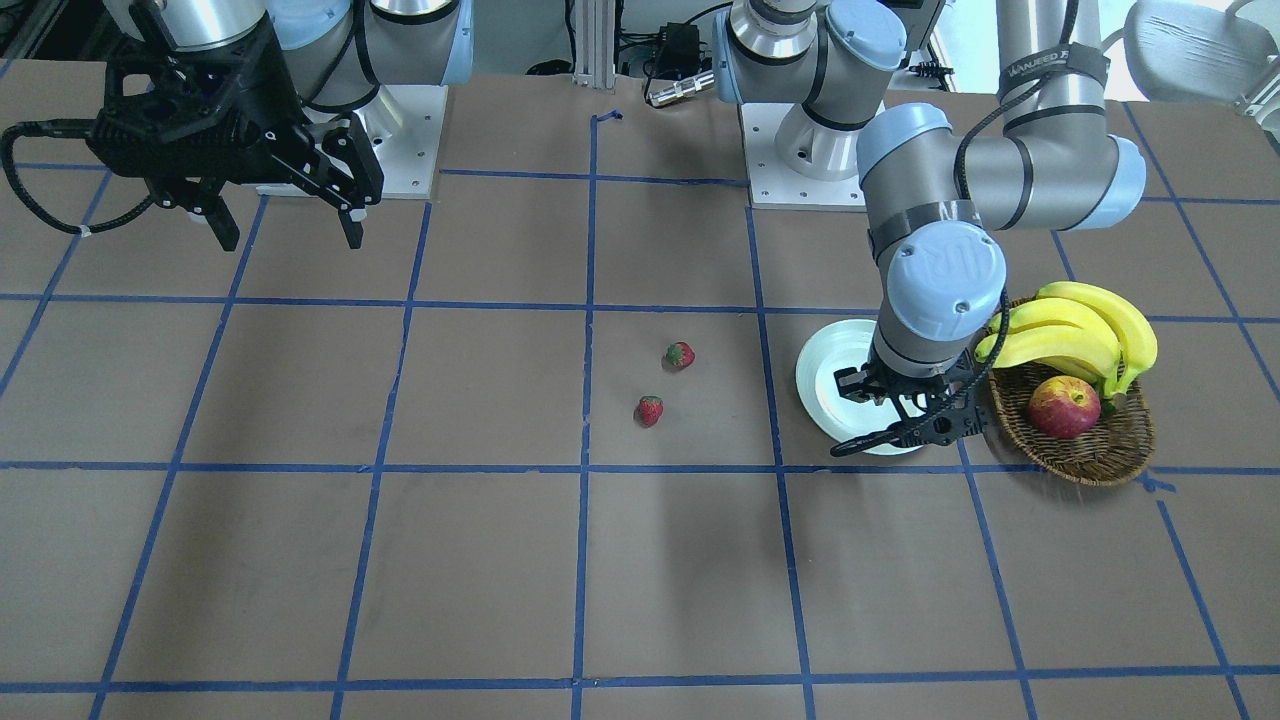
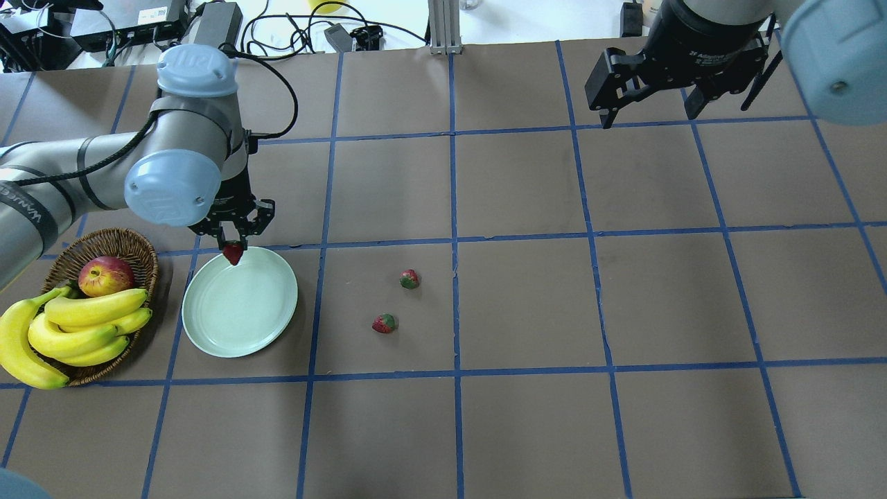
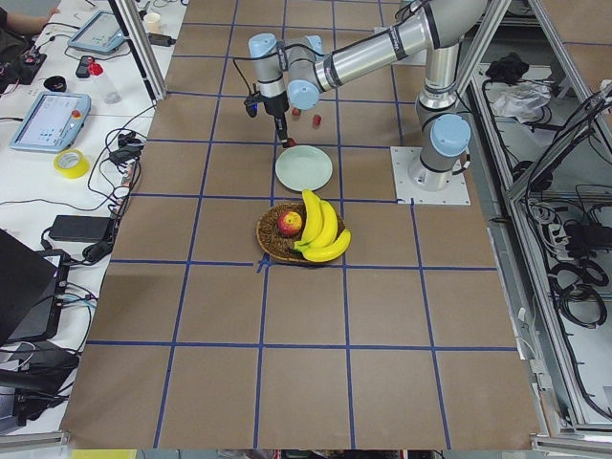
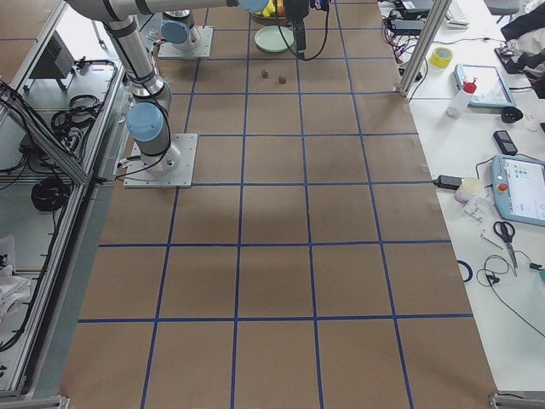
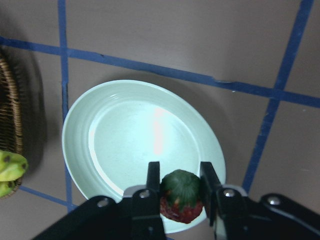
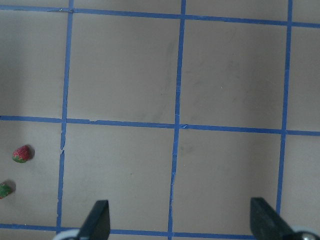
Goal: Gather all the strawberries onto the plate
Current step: 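Carry the strawberry over the green plate and open the left gripper, then reach the left gripper back to a strawberry and grasp it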
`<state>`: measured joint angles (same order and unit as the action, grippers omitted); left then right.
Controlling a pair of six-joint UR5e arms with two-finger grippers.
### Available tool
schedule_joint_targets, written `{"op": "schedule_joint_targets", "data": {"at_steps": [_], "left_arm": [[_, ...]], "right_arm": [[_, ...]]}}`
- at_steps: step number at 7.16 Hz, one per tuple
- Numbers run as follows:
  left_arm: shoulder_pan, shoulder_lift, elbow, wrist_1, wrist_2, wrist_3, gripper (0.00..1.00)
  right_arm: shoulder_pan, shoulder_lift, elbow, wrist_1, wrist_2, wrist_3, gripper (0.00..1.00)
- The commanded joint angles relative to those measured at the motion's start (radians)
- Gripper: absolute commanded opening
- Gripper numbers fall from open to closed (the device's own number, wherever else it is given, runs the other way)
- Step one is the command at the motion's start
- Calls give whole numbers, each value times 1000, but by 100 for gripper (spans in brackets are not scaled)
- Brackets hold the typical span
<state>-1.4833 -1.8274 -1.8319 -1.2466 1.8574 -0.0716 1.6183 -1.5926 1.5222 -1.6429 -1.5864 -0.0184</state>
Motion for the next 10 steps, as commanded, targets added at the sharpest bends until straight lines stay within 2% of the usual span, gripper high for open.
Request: {"op": "schedule_joint_targets", "data": {"at_steps": [1,3,4,5,8,10], "left_arm": [[78,-21,-87,71,3,61,0],[78,-53,-99,87,0,56,0],[78,-71,-99,87,3,50,19],[78,-73,-96,87,0,50,99],[52,-24,-63,76,-17,50,100],[-23,32,-30,76,-217,44,100]], "right_arm": [[0,-1,1,0,-1,0,100],[0,-1,1,0,0,0,100],[0,-3,1,0,-1,0,100],[0,-3,1,0,0,0,100],[0,-3,3,0,0,0,100],[0,-3,3,0,0,0,100]]}}
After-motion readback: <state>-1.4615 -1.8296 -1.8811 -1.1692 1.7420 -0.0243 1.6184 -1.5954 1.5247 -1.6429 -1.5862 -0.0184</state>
